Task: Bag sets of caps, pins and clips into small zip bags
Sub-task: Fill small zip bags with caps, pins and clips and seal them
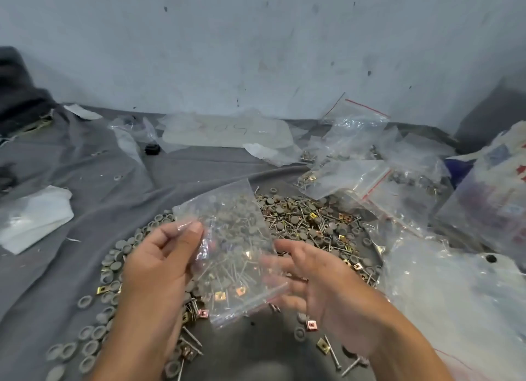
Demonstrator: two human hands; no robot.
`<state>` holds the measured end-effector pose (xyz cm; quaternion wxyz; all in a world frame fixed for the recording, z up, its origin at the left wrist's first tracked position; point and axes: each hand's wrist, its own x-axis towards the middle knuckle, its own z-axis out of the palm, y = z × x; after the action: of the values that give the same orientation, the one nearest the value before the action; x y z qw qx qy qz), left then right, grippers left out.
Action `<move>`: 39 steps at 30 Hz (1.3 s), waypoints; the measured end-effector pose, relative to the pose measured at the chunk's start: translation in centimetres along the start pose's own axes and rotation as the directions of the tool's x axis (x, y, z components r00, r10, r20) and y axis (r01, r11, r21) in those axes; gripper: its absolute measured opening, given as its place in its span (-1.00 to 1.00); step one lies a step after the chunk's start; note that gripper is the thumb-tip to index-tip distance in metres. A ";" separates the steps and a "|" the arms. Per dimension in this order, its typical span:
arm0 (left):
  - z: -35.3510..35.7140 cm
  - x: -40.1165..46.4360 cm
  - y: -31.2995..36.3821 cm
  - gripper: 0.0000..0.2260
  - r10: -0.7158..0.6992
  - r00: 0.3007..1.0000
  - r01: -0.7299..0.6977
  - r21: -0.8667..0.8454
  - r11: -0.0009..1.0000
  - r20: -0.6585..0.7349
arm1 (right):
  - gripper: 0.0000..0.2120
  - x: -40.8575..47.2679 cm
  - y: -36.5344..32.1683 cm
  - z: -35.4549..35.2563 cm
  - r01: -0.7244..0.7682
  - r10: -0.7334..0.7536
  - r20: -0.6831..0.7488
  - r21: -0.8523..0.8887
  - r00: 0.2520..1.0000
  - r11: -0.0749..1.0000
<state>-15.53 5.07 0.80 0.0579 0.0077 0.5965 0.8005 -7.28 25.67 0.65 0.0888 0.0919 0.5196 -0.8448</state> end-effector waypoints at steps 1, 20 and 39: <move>-0.3 0.2 0.0 -0.83 0.013 0.999 -0.012 0.003 1.000 -0.035 | -0.32 0.1 0.4 -0.1 -0.007 0.007 -0.007 -0.026 1.000 1.000; 0.2 -2.7 -0.1 -0.86 0.353 0.769 -0.630 0.728 0.272 0.533 | -0.69 1.6 1.4 2.1 0.263 -0.423 -0.314 -0.442 0.850 0.857; 1.6 -3.4 -0.7 -0.80 0.357 0.879 -0.474 0.665 0.577 0.317 | -0.68 1.3 1.9 3.6 0.207 -0.338 -0.222 -0.461 0.915 0.863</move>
<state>-11.93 6.40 0.78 -0.0954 0.2292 0.8382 0.4855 -8.24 21.56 0.25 -0.0935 0.1202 0.7069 -0.6907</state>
